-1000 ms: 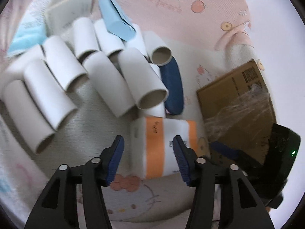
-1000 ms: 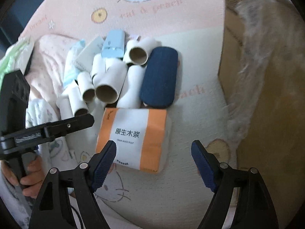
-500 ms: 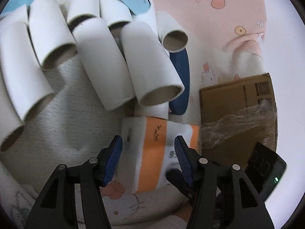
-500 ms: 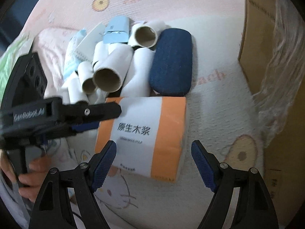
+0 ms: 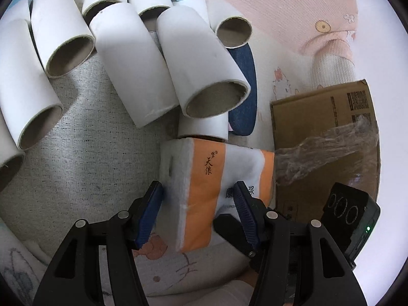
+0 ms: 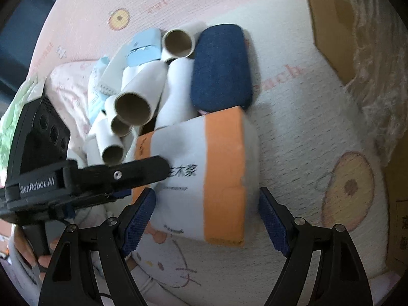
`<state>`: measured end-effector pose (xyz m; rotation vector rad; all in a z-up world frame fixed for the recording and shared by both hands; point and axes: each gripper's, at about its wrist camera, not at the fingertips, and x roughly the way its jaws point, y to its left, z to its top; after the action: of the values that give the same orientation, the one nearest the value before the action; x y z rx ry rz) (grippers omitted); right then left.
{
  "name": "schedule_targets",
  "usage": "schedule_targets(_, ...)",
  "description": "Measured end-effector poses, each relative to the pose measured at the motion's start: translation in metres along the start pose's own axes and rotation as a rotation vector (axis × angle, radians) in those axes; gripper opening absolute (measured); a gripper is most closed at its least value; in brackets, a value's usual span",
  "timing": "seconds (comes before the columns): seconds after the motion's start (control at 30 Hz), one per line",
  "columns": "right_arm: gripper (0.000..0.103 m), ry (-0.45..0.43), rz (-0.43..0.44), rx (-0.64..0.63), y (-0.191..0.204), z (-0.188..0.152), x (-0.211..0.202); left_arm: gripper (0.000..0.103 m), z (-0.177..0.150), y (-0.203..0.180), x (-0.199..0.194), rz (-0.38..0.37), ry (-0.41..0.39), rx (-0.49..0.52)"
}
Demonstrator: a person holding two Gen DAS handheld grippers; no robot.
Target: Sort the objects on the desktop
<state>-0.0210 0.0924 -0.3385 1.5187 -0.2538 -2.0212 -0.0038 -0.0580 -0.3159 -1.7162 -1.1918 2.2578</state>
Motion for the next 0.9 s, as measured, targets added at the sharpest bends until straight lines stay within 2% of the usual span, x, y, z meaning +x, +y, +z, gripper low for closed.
schedule_targets(0.13, 0.081, -0.001, -0.011, -0.053, 0.009, -0.004, 0.000, 0.061, -0.006, -0.011, -0.006, 0.067, -0.028, 0.080)
schedule_targets(0.3, 0.081, -0.004, -0.012, -0.119, 0.020, -0.011, -0.002, 0.061, -0.019, -0.033, -0.025, 0.130, -0.113, 0.209)
schedule_targets(0.63, 0.081, -0.134, -0.063, -0.327, 0.055, -0.020, -0.047, 0.061, -0.029, -0.065, -0.073, 0.109, -0.257, 0.299)
schedule_targets(0.8, 0.081, -0.193, -0.137, -0.465, 0.073, -0.017, -0.077, 0.061, -0.027, -0.106, -0.101, 0.081, -0.351, 0.376)
schedule_targets(0.9, 0.081, -0.281, -0.175, -0.488, 0.078, -0.015, -0.101, 0.061, -0.028, -0.131, -0.115, 0.063, -0.392, 0.445)
